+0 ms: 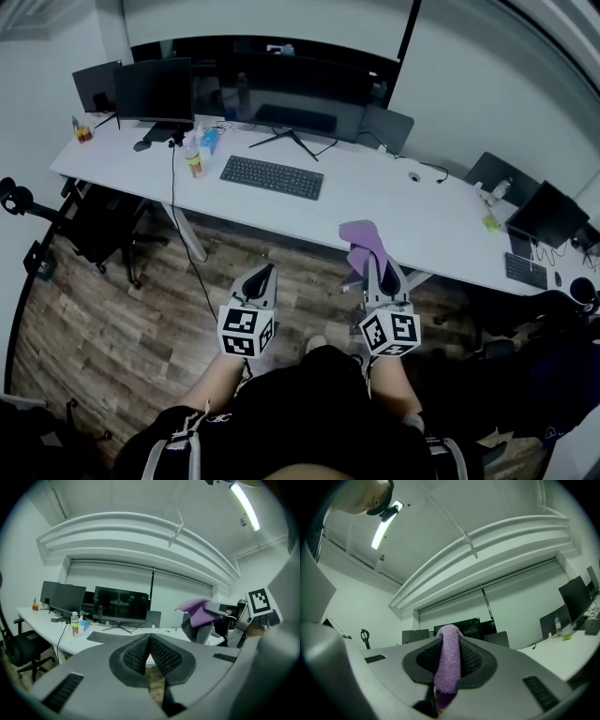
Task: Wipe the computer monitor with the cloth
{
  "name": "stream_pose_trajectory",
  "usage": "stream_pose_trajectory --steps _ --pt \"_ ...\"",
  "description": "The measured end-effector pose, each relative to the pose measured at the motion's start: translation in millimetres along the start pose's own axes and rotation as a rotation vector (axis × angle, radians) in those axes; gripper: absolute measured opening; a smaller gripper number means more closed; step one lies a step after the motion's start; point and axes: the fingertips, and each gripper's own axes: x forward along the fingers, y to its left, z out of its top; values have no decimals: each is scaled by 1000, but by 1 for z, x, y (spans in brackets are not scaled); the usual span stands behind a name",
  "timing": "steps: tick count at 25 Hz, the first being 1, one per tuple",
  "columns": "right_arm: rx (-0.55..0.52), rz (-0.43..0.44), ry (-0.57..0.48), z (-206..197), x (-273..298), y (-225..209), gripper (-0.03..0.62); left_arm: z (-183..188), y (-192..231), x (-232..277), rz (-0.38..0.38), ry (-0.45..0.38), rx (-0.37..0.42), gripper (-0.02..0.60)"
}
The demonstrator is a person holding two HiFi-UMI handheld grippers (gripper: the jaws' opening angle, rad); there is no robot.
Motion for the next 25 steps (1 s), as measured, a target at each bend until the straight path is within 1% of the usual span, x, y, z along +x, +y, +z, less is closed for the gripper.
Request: stream_pose_trajectory --steps 5,11,14,18,25 --pt "10 -5 3 -10 23 -4 81 0 16 18 2 6 2 14" --pt "12 -6 -5 -20 75 -27 81 5 38 67 12 15 9 14" --pt "24 -20 -18 -22 114 -50 81 14 52 107 10 19 24 14" --pt "34 -29 -20 -22 171 -83 81 35 67 168 12 19 37 14" --pt "32 -35 -25 -16 269 -156 81 72 77 290 -4 22 51 14"
